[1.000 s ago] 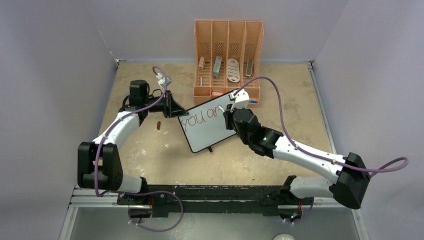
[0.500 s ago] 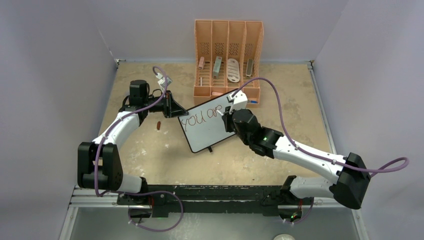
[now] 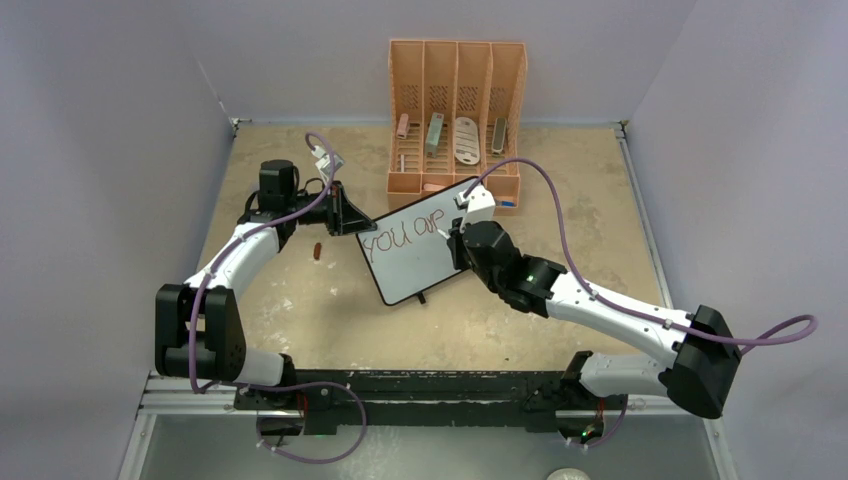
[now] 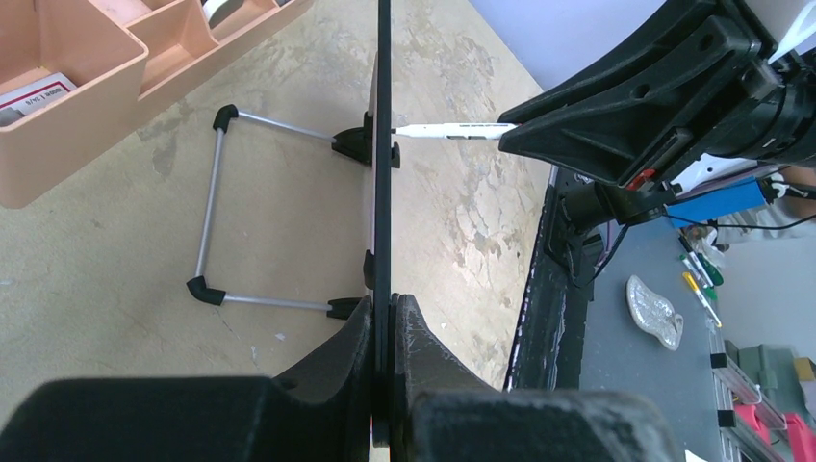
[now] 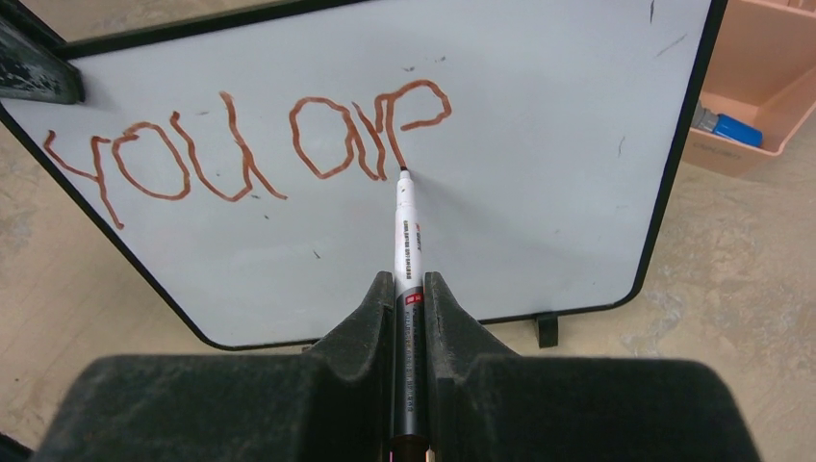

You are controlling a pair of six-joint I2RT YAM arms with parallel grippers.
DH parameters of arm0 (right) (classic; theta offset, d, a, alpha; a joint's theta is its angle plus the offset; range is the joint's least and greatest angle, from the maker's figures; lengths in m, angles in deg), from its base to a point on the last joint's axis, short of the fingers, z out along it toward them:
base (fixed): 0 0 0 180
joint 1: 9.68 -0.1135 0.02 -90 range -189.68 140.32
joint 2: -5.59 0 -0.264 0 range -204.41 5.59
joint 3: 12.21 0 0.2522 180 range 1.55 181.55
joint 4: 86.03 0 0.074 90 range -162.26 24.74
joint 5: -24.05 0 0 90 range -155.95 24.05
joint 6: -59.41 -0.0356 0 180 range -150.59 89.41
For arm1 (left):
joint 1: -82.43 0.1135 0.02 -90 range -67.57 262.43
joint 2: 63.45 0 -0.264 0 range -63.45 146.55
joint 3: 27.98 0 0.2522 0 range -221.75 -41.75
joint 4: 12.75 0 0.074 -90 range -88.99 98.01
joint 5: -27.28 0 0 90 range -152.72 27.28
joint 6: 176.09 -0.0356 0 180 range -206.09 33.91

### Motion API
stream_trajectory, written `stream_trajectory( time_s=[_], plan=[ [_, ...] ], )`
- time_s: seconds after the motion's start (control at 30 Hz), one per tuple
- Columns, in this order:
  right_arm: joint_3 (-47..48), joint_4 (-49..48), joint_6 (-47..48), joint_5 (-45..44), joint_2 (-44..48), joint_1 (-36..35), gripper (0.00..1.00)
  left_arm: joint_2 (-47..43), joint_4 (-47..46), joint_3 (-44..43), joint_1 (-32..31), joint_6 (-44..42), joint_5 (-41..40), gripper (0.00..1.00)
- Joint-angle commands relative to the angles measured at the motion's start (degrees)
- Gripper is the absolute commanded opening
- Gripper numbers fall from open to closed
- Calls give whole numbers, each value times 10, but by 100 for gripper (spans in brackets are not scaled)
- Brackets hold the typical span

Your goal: Write a sentence on the whiteboard

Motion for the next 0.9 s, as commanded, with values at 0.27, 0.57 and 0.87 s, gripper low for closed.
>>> stream_trajectory(
  time_s=[0.27, 0.57, 0.87],
  plan=[
    [-8, 30, -19, -53, 14, 3, 0, -5, 0, -19, -4, -14, 19, 0],
    [-3, 8, -20, -86, 20, 3, 0, -5, 0, -18, -4, -14, 20, 0],
    [-10, -24, -7, -97, 53, 3, 0, -5, 2, -20, -4, -14, 14, 0]
  ],
)
